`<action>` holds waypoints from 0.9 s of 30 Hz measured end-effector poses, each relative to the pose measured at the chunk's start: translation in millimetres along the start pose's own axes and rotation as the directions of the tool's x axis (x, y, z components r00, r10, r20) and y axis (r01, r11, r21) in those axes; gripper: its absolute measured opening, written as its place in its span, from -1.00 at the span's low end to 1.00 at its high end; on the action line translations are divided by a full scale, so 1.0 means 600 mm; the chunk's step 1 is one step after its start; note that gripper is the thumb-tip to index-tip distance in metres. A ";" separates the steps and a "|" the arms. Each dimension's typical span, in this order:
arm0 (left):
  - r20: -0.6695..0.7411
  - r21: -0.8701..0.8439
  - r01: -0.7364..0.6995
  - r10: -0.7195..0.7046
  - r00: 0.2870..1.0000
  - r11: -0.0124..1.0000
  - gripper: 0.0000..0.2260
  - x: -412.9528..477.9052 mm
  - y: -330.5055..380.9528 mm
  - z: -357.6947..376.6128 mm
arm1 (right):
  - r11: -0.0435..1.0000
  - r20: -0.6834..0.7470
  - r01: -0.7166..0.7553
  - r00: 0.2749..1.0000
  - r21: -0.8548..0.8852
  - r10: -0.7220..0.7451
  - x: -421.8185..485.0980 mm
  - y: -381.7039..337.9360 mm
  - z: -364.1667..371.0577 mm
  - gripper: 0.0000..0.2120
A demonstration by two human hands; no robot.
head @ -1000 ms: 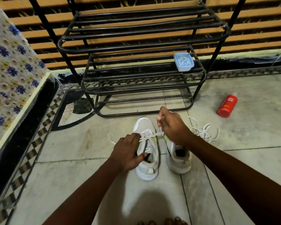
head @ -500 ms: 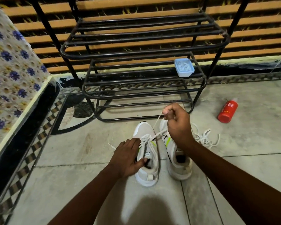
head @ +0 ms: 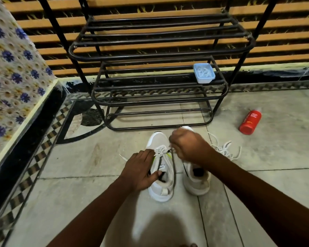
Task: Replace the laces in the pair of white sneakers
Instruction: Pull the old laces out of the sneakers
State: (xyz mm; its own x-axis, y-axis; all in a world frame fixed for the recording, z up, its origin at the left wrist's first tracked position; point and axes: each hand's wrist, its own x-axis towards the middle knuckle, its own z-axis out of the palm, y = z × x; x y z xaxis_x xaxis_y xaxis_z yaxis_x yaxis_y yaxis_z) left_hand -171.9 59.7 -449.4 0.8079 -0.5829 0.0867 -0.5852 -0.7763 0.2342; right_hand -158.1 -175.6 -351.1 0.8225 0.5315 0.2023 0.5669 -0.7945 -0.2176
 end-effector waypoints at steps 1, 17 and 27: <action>-0.009 -0.003 0.000 0.000 1.000 1.000 -0.36 0.000 0.000 0.000 | 0.993 -0.144 -0.061 0.987 0.103 0.075 0.003 0.001 -0.014 -0.93; 0.012 -0.253 0.172 -0.175 0.984 0.952 -0.33 0.013 0.001 -0.009 | 0.798 -0.009 -0.478 0.856 0.366 0.517 -0.042 -0.002 0.055 -0.87; -0.012 -0.342 0.285 -0.307 0.952 0.896 -0.75 0.064 0.044 -0.025 | 0.891 -0.172 -0.353 0.896 0.287 0.410 -0.049 -0.093 0.086 -0.88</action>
State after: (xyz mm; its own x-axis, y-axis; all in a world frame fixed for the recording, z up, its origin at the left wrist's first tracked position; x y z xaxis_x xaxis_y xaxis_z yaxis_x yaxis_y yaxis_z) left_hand -155.4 20.4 -425.2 0.9492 -0.3138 0.0220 -0.2706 -0.7791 0.5655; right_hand -211.5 -131.4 -394.0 0.9615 0.0996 0.2561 0.2277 -0.8106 -0.5395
